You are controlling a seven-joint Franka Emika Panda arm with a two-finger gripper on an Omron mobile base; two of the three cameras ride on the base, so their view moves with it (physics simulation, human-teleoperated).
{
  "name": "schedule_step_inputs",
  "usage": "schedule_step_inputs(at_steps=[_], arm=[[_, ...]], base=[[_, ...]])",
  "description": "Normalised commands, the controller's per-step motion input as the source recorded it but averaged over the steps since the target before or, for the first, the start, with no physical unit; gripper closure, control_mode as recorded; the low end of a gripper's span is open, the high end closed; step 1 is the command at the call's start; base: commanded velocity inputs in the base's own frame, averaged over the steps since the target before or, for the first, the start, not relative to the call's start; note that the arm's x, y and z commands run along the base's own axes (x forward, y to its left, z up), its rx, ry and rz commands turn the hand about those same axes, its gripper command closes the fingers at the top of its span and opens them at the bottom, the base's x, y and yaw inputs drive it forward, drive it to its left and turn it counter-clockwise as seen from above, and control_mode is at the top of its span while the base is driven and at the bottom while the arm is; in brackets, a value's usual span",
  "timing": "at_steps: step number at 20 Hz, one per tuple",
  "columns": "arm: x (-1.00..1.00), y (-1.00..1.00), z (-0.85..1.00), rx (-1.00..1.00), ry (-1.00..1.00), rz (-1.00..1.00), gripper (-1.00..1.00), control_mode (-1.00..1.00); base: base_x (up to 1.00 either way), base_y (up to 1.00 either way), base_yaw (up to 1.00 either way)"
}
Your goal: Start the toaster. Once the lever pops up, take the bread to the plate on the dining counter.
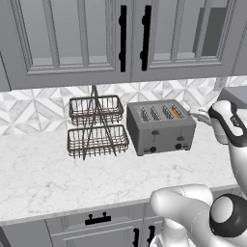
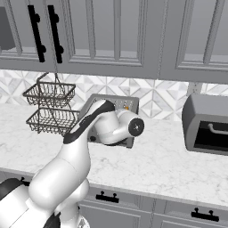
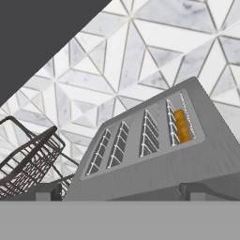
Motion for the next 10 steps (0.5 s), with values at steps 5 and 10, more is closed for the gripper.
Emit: schedule_step_inputs(at_steps=[5, 10], arm=[[0.0, 0.0, 0.0, 0.0, 0.0, 0.0, -1.0, -1.0], [0.0, 0.0, 0.0, 0.0, 0.0, 0.0, -1.0, -1.0]], base=[[0.0, 0.0, 0.0], [0.0, 0.0, 0.0]])
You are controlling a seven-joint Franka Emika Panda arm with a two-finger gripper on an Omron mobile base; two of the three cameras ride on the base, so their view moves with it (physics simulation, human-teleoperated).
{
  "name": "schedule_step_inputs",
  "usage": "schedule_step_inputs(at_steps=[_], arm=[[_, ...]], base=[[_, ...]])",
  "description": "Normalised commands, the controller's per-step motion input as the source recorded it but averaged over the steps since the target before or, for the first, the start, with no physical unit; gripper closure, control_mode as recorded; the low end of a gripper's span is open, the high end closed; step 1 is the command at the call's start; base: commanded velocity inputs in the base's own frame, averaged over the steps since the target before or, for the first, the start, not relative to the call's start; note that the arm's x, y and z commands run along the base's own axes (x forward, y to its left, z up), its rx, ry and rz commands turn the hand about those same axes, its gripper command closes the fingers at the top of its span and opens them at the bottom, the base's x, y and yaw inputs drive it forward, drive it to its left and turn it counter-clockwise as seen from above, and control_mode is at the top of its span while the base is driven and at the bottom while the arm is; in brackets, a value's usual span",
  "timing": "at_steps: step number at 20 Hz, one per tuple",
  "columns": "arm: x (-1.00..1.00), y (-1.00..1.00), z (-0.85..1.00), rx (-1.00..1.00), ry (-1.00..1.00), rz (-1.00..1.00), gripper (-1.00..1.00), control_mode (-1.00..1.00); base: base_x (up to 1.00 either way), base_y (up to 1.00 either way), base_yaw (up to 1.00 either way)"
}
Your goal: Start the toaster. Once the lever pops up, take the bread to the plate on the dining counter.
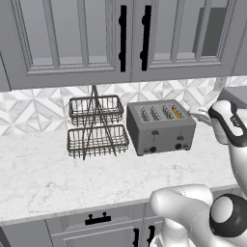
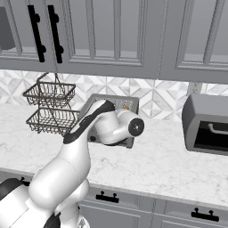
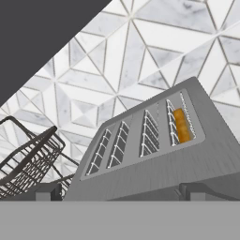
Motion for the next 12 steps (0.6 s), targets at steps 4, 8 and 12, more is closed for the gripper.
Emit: schedule_step_inputs(at_steps=[4, 8, 12], arm=[[0.0, 0.0, 0.0, 0.0, 0.0, 0.0, -1.0, -1.0], [0.0, 0.0, 0.0, 0.0, 0.0, 0.0, -1.0, -1.0], [0.0, 0.0, 0.0, 0.0, 0.0, 0.0, -1.0, -1.0]], base=[[0.0, 0.0, 0.0], [0.0, 0.0, 0.0], [0.0, 0.0, 0.0]])
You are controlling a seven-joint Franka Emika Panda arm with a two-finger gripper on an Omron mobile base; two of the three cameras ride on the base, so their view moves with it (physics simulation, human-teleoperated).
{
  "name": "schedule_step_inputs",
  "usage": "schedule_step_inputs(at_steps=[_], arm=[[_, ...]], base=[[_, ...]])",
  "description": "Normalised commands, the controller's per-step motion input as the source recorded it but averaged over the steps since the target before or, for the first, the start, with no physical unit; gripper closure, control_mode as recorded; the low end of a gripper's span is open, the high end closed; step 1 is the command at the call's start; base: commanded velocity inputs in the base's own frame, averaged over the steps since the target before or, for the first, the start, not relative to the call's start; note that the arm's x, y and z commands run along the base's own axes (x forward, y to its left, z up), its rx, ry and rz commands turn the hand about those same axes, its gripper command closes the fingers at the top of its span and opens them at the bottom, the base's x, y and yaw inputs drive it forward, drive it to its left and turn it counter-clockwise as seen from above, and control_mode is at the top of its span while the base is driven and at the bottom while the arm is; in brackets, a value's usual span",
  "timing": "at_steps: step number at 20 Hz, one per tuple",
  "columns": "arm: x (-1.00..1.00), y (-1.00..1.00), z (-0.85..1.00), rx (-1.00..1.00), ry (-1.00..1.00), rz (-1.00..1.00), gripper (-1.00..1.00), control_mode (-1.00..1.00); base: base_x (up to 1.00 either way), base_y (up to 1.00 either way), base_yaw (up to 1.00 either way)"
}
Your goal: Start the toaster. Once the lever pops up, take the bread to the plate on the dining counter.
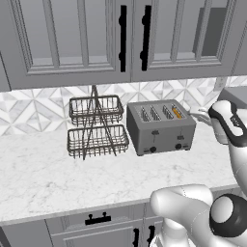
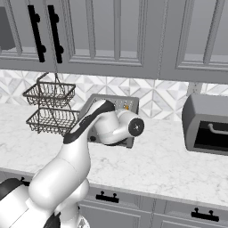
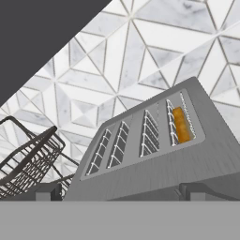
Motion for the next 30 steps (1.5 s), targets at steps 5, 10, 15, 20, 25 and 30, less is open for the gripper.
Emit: schedule_step_inputs(at_steps=[5, 10, 15, 20, 25, 30], arm=[[0.0, 0.0, 0.0, 0.0, 0.0, 0.0, -1.0, -1.0], [0.0, 0.0, 0.0, 0.0, 0.0, 0.0, -1.0, -1.0], [0.0, 0.0, 0.0, 0.0, 0.0, 0.0, -1.0, -1.0], [0.0, 0.0, 0.0, 0.0, 0.0, 0.0, -1.0, -1.0], [0.0, 0.0, 0.0, 0.0, 0.0, 0.0, -1.0, -1.0], [0.0, 0.0, 0.0, 0.0, 0.0, 0.0, -1.0, -1.0]], base=[[0.0, 0.0, 0.0], [0.0, 0.0, 0.0], [0.0, 0.0, 0.0], [0.0, 0.0, 0.0], [0.0, 0.0, 0.0], [0.0, 0.0, 0.0]])
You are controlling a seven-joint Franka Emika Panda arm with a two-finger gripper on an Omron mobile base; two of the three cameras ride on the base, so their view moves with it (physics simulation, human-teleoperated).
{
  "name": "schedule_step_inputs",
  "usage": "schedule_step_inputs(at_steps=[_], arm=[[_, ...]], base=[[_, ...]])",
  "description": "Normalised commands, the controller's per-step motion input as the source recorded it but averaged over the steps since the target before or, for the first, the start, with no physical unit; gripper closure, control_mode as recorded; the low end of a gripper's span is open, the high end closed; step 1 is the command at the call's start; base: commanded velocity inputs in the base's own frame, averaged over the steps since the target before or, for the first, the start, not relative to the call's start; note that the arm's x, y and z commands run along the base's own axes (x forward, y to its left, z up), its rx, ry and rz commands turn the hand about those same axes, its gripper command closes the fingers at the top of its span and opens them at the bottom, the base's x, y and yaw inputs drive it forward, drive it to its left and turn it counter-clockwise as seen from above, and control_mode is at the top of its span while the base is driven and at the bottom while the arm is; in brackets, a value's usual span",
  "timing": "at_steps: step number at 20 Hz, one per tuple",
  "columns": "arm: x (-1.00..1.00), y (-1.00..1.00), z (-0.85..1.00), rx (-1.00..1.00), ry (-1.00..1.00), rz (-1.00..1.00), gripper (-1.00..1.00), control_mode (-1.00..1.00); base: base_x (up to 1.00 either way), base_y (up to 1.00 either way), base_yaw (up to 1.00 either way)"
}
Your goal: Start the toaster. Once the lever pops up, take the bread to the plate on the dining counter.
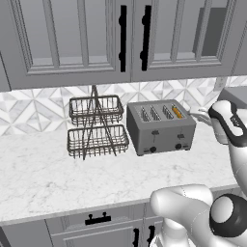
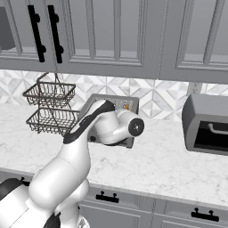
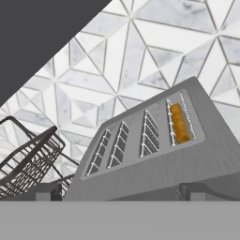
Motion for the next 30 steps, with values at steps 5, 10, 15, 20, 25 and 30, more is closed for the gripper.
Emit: schedule_step_inputs(at_steps=[5, 10, 15, 20, 25, 30], arm=[[0.0, 0.0, 0.0, 0.0, 0.0, 0.0, -1.0, -1.0], [0.0, 0.0, 0.0, 0.0, 0.0, 0.0, -1.0, -1.0], [0.0, 0.0, 0.0, 0.0, 0.0, 0.0, -1.0, -1.0], [0.0, 0.0, 0.0, 0.0, 0.0, 0.0, -1.0, -1.0], [0.0, 0.0, 0.0, 0.0, 0.0, 0.0, -1.0, -1.0], [0.0, 0.0, 0.0, 0.0, 0.0, 0.0, -1.0, -1.0]], base=[[0.0, 0.0, 0.0], [0.0, 0.0, 0.0], [0.0, 0.0, 0.0], [0.0, 0.0, 0.0], [0.0, 0.0, 0.0], [0.0, 0.0, 0.0]])
